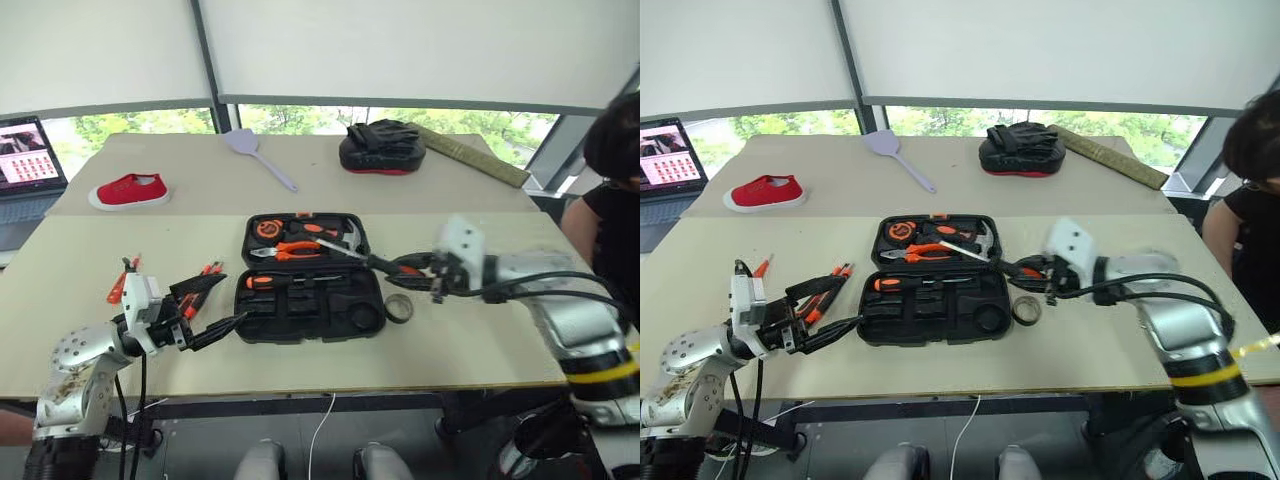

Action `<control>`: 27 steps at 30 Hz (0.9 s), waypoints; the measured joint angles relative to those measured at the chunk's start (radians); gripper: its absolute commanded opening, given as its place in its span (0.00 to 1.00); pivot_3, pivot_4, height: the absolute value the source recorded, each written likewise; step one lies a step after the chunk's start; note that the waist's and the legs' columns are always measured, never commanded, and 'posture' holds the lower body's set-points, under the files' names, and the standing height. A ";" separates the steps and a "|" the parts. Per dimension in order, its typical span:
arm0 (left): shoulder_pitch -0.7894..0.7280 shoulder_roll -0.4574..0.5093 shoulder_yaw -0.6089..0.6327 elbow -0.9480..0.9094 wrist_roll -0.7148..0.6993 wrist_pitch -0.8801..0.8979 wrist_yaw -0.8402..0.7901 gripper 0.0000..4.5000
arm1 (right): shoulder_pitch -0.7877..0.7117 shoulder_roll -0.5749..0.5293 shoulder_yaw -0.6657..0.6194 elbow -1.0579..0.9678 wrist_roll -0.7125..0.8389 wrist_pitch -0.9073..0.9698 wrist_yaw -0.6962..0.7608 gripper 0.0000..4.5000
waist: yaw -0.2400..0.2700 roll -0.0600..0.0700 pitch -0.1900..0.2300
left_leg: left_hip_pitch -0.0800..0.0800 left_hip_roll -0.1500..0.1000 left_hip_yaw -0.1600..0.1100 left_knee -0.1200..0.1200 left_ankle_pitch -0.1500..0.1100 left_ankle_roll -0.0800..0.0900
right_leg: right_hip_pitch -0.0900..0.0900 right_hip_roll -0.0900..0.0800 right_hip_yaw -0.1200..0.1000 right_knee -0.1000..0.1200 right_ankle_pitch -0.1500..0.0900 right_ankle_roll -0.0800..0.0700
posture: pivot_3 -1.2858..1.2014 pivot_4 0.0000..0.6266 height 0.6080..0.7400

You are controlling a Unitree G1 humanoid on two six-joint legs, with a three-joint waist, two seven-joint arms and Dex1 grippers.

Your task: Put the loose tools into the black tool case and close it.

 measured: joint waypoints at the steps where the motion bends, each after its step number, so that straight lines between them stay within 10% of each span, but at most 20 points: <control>1: 0.002 -0.002 -0.001 0.000 0.004 0.000 0.006 1.00 | -0.044 0.033 0.051 0.046 -0.043 -0.033 0.006 0.23 | 0.000 0.000 0.000 | -0.003 0.000 0.000 0.000 0.000 0.000 | -0.004 0.000 0.001 0.001 0.000 0.000 | 0.52 0.24 1.00; 25: 0.028 -0.021 0.000 -0.015 0.013 -0.020 0.048 1.00 | -0.213 0.153 0.195 0.387 -0.298 -0.309 0.085 0.23 | 0.014 -0.001 0.000 | -0.006 -0.001 0.001 0.001 0.002 -0.003 | -0.008 0.000 0.000 0.010 0.000 0.000 | 0.52 0.24 1.00; 27: 0.027 -0.021 0.000 -0.015 0.013 -0.021 0.047 1.00 | -0.212 0.147 0.187 0.382 -0.302 -0.297 0.092 0.52 | 0.014 -0.001 0.000 | -0.006 -0.001 0.001 0.001 0.002 -0.003 | -0.008 0.000 0.000 0.010 0.000 0.000 | 0.52 0.24 1.00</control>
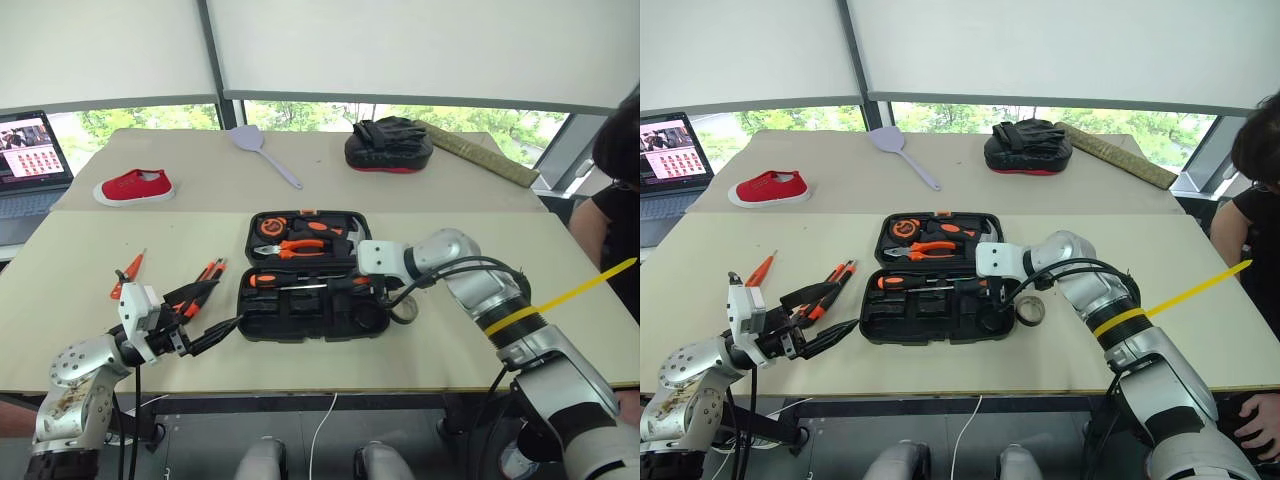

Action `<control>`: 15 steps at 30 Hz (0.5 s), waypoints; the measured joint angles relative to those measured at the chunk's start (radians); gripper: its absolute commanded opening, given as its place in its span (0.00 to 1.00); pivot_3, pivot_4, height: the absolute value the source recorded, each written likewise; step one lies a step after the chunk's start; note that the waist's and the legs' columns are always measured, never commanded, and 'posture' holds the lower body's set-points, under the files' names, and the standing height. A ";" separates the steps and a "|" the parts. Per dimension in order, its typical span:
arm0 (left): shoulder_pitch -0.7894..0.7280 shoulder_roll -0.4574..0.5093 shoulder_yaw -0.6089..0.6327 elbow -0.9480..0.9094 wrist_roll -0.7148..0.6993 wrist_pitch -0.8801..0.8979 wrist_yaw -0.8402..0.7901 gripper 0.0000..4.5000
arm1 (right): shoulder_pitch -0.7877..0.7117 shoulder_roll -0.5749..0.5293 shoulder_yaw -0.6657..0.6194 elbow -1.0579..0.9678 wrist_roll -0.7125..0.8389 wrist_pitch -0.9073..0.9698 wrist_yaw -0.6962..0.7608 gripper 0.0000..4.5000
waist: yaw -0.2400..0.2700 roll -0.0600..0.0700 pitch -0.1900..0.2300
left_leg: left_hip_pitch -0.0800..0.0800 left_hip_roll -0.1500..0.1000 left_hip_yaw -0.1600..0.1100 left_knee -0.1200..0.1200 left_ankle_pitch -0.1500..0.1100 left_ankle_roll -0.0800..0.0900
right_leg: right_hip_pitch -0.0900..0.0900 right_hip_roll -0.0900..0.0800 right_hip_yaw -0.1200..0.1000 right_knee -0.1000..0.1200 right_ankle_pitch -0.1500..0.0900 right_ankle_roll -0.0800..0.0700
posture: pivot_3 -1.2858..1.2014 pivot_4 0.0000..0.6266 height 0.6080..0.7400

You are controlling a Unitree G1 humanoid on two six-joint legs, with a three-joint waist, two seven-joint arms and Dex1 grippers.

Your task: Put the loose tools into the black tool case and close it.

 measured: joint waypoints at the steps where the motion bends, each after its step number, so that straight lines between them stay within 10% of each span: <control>1: 0.000 0.000 0.000 0.000 0.000 -0.001 0.000 1.00 | 0.000 -0.006 -0.005 0.005 -0.006 -0.018 -0.007 0.58 | 0.001 0.000 0.000 | 0.000 0.000 0.000 0.000 0.000 0.000 | 0.000 0.000 0.000 0.000 0.000 0.000 | 0.52 0.24 1.00; 4: -0.002 0.000 0.000 0.000 0.001 -0.001 0.003 1.00 | 0.000 -0.007 -0.026 0.022 -0.004 -0.091 -0.018 0.80 | 0.000 0.000 0.000 | 0.000 0.000 0.000 0.000 0.000 0.000 | 0.000 0.000 0.000 0.000 0.000 0.000 | 0.52 0.24 1.00; 9: -0.003 0.000 0.000 0.001 0.001 -0.002 0.005 1.00 | -0.034 0.018 -0.106 0.020 0.119 -0.099 0.072 0.80 | -0.008 0.000 0.000 | 0.000 0.001 0.000 0.000 0.000 0.000 | 0.000 0.001 0.000 0.000 0.000 0.000 | 0.52 0.24 1.00; 15: -0.016 -0.004 -0.004 0.007 0.009 -0.005 0.006 1.00 | -0.088 0.120 -0.193 0.041 0.204 0.005 0.052 0.40 | -0.015 0.000 0.000 | 0.001 0.002 0.000 0.000 0.000 0.000 | 0.000 0.002 0.000 0.001 0.000 -0.001 | 0.52 0.24 1.00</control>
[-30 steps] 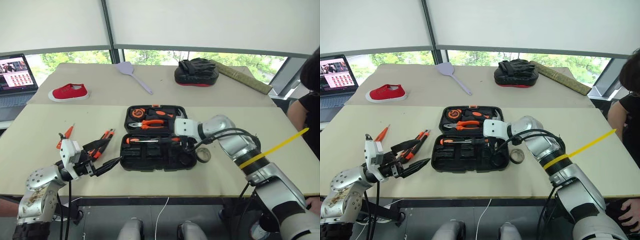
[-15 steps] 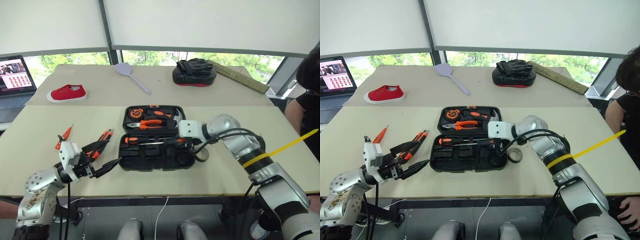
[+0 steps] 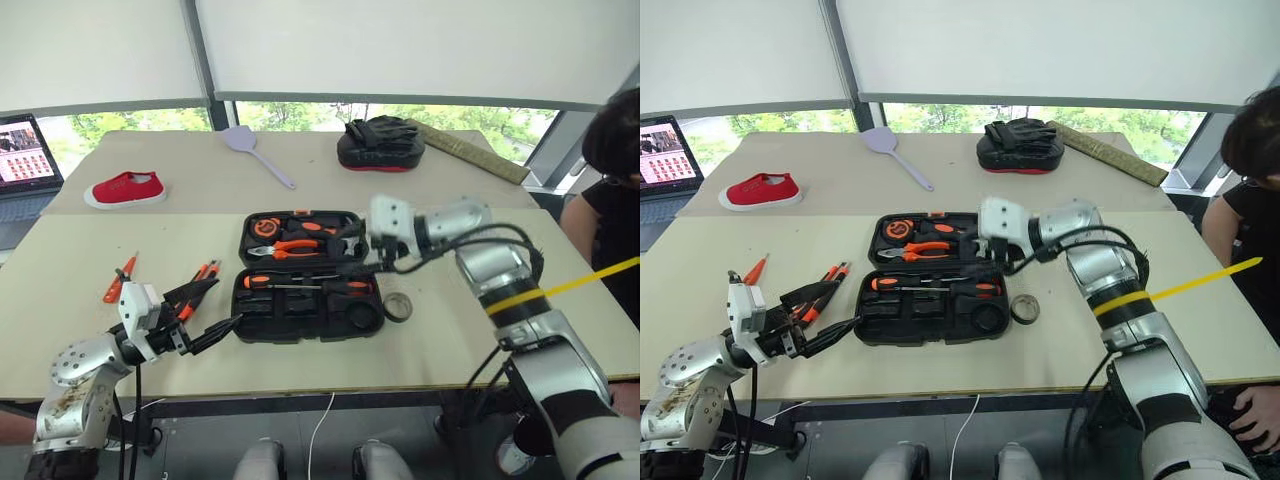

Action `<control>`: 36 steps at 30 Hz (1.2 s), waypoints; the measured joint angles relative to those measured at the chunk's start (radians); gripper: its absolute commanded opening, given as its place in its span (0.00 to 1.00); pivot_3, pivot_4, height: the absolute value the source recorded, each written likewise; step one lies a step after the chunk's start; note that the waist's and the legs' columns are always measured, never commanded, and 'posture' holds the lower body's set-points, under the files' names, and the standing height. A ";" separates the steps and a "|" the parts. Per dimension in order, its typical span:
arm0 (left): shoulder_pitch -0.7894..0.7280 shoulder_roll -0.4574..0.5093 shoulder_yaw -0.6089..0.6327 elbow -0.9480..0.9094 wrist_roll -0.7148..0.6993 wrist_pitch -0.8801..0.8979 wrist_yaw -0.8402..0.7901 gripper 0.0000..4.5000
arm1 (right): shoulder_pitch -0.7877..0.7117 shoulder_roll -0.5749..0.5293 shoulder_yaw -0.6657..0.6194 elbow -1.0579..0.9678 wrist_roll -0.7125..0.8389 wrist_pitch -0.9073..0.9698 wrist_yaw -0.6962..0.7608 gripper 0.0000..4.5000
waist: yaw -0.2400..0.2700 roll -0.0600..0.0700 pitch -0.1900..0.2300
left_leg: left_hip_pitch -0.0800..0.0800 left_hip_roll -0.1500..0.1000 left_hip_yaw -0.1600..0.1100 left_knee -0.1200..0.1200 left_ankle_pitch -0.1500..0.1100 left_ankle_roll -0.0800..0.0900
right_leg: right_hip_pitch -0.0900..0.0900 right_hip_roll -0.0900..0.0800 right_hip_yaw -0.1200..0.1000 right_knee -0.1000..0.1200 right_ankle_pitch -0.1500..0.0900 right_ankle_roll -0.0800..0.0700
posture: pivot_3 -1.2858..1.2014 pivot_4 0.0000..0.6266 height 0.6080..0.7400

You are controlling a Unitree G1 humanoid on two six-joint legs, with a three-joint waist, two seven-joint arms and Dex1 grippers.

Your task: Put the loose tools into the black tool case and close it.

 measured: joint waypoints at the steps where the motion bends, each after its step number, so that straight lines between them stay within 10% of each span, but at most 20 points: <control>1: -0.003 -0.002 -0.002 0.000 0.002 -0.001 0.001 1.00 | 0.011 0.014 0.004 0.012 -0.002 0.000 -0.006 0.34 | 0.000 0.000 0.000 | 0.000 0.000 0.000 0.000 0.000 0.000 | 0.000 0.000 0.000 0.000 0.000 0.000 | 0.52 0.24 1.00; 6: 0.000 -0.005 -0.005 0.000 0.010 -0.014 0.003 1.00 | 0.082 0.096 0.034 0.104 -0.040 -0.007 -0.067 0.01 | 0.002 0.000 0.000 | -0.001 -0.001 0.000 0.000 0.000 0.000 | 0.000 -0.001 0.000 0.000 0.000 0.000 | 0.52 0.24 1.00; 22: 0.014 -0.001 0.000 0.002 0.039 -0.028 0.058 1.00 | 0.051 0.151 0.088 0.254 -0.148 -0.091 -0.126 0.01 | -0.005 -0.001 -0.001 | 0.009 0.001 0.000 0.000 0.001 -0.002 | 0.004 0.000 0.000 0.002 0.000 0.000 | 0.52 0.24 1.00; 36: 0.154 0.022 0.167 0.039 0.028 -0.044 0.083 1.00 | 0.214 0.026 -0.042 -0.081 -0.011 0.034 -0.077 0.01 | 0.002 -0.001 -0.001 | 0.001 0.000 0.000 -0.001 0.000 -0.003 | -0.001 -0.002 -0.001 0.001 -0.002 -0.003 | 0.52 0.24 1.00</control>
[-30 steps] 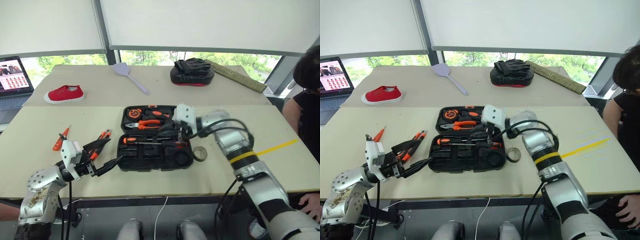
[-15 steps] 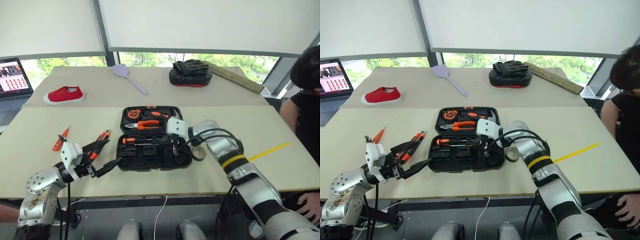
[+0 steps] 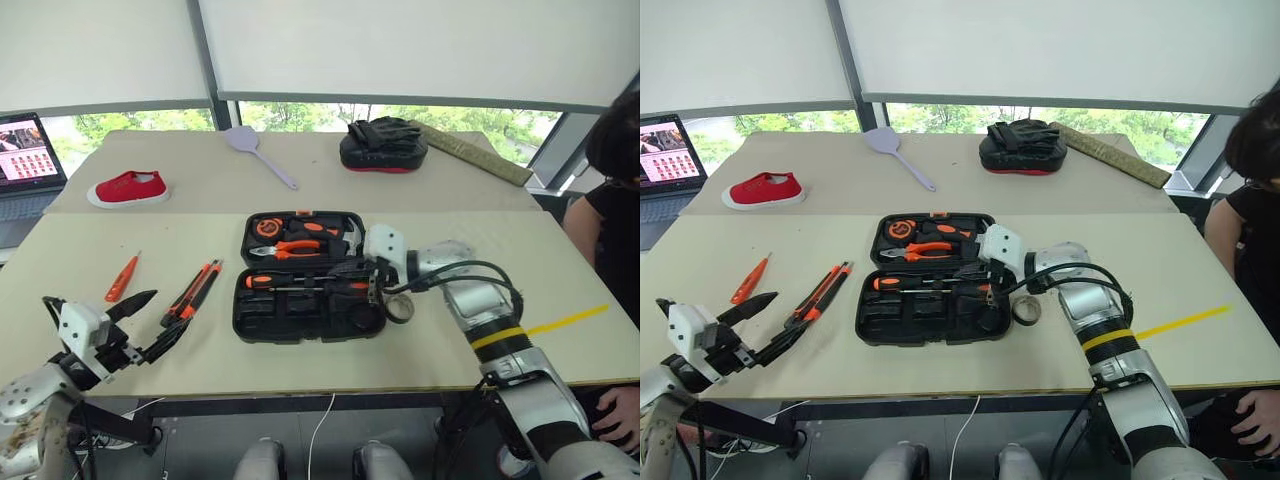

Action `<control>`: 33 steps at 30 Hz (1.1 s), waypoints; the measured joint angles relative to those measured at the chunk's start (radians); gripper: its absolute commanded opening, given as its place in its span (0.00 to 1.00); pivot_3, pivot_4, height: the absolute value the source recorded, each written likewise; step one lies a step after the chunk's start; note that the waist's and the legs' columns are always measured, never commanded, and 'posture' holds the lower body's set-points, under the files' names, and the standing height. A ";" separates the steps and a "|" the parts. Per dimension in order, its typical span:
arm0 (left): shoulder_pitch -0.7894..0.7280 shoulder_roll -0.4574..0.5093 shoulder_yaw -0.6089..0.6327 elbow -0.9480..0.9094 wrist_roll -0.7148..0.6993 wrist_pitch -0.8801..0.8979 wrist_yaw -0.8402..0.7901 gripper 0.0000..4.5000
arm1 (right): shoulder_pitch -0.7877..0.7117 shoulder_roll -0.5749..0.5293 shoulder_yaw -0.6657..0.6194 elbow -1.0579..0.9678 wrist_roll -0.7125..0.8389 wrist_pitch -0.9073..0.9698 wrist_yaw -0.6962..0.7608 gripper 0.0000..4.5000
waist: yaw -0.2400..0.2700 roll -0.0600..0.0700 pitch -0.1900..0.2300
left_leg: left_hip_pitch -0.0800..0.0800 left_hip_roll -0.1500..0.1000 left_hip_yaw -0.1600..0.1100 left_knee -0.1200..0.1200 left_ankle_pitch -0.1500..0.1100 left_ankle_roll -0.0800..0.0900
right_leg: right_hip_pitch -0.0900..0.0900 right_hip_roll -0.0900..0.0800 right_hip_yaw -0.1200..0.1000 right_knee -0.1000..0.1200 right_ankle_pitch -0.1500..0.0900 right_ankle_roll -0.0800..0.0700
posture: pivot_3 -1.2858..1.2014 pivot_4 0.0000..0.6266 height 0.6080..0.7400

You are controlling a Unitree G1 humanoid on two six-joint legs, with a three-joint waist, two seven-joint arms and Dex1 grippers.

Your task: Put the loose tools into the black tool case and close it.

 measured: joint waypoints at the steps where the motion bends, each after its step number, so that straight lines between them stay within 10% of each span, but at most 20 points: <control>1: -0.010 -0.003 -0.009 0.000 0.000 0.000 -0.005 1.00 | 0.003 0.001 0.006 0.003 -0.001 0.004 0.000 0.01 | 0.000 0.000 0.000 | 0.000 0.000 0.000 0.000 0.000 0.000 | 0.000 0.000 0.000 0.000 0.000 0.000 | 0.52 0.24 1.00; 33: -0.080 -0.016 -0.130 -0.006 0.016 -0.001 -0.023 1.00 | -0.128 0.148 0.141 0.199 -0.193 -0.009 -0.096 0.01 | -0.037 -0.002 -0.002 | 0.017 0.019 0.001 -0.011 -0.001 -0.003 | 0.001 0.023 0.007 0.004 -0.002 -0.014 | 0.52 0.24 1.00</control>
